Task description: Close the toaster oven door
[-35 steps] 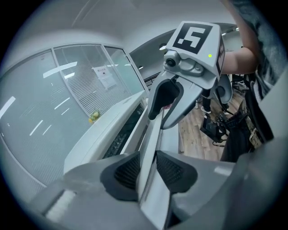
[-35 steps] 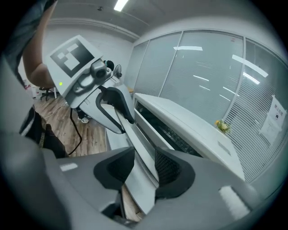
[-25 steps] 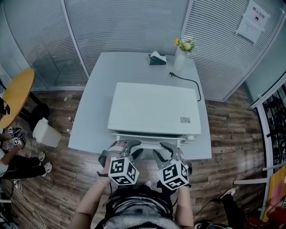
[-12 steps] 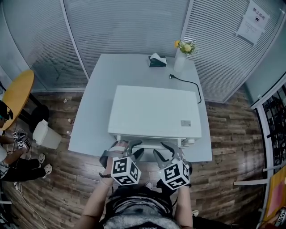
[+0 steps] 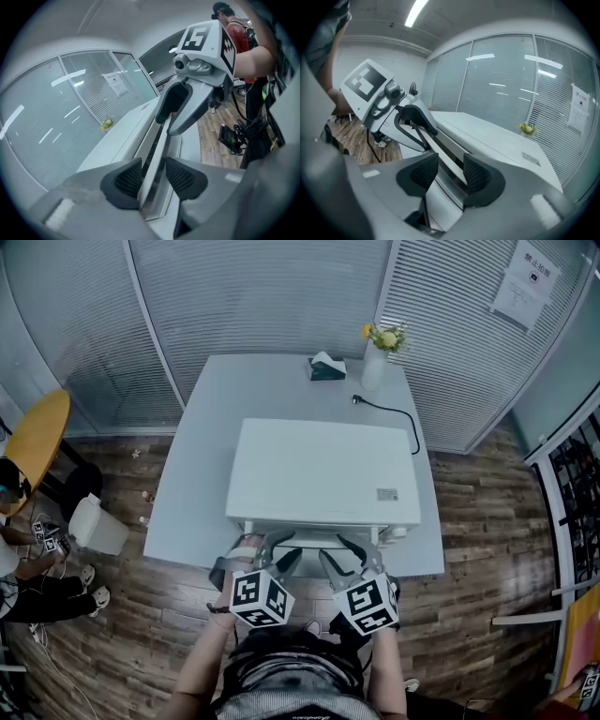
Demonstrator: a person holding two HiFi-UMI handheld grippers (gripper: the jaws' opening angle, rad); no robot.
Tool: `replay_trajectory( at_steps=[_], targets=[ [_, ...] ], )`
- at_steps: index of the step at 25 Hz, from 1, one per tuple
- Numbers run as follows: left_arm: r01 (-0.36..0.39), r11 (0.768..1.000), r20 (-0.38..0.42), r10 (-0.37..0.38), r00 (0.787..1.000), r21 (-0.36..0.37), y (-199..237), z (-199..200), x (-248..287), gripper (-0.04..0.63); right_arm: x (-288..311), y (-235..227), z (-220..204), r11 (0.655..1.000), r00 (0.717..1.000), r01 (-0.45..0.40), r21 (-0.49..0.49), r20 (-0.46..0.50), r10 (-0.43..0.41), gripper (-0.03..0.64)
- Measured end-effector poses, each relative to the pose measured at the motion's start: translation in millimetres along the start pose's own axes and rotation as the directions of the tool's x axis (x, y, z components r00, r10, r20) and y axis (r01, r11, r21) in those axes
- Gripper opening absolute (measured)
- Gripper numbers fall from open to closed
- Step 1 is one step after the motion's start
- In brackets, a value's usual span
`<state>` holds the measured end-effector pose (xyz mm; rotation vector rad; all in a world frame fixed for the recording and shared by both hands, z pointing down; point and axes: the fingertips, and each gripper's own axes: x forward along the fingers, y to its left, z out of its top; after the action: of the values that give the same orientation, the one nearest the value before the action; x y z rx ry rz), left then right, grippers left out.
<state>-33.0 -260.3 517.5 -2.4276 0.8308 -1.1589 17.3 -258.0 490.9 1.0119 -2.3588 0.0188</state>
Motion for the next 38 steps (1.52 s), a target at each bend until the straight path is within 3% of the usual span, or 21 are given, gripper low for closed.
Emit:
replay_trajectory(
  at_steps=[7, 14, 19, 24, 28, 32, 36, 38],
  targets=[
    [-0.049, 0.988, 0.056, 0.058, 0.997, -0.148, 10, -2, -18, 0.170, -13, -1, 8, 0.995, 0.996, 0.005, 0.096, 0.086, -0.013, 0.167],
    [-0.051, 0.944, 0.140, 0.101, 0.985, -0.326, 12, 7, -31, 0.151, -20, 4, 9, 0.993, 0.993, 0.005, 0.119, 0.120, -0.019, 0.169],
    [-0.034, 0.925, 0.183, 0.110, 0.977, -0.378, 1, 14, -36, 0.109, -28, 7, 14, 0.986, 0.985, -0.014, 0.166, 0.172, -0.015, 0.155],
    [0.005, 0.879, 0.227, 0.118, 0.967, -0.477, -12, 20, -40, 0.065, -35, 11, 9, 0.977, 0.980, -0.025, 0.213, 0.196, -0.018, 0.132],
    [0.012, 0.872, 0.263, 0.135, 0.955, -0.490, -12, 32, -47, 0.032, -44, 15, 13, 0.963, 0.968, -0.042, 0.266, 0.249, -0.026, 0.084],
    [0.036, 0.841, 0.299, 0.152, 0.942, -0.540, -15, 39, -56, 0.005, -50, 24, 19, 0.960, 0.960, -0.054, 0.274, 0.278, -0.025, 0.043],
    [0.036, 0.830, 0.313, 0.170, 0.934, -0.557, -15, 45, -64, 0.005, -55, 32, 30, 0.964, 0.953, -0.072, 0.257, 0.303, -0.010, 0.026],
    [0.042, 0.814, 0.329, 0.186, 0.926, -0.580, -13, 51, -69, 0.005, -58, 34, 36, 0.966, 0.948, -0.077, 0.245, 0.317, -0.005, 0.014]
  ],
)
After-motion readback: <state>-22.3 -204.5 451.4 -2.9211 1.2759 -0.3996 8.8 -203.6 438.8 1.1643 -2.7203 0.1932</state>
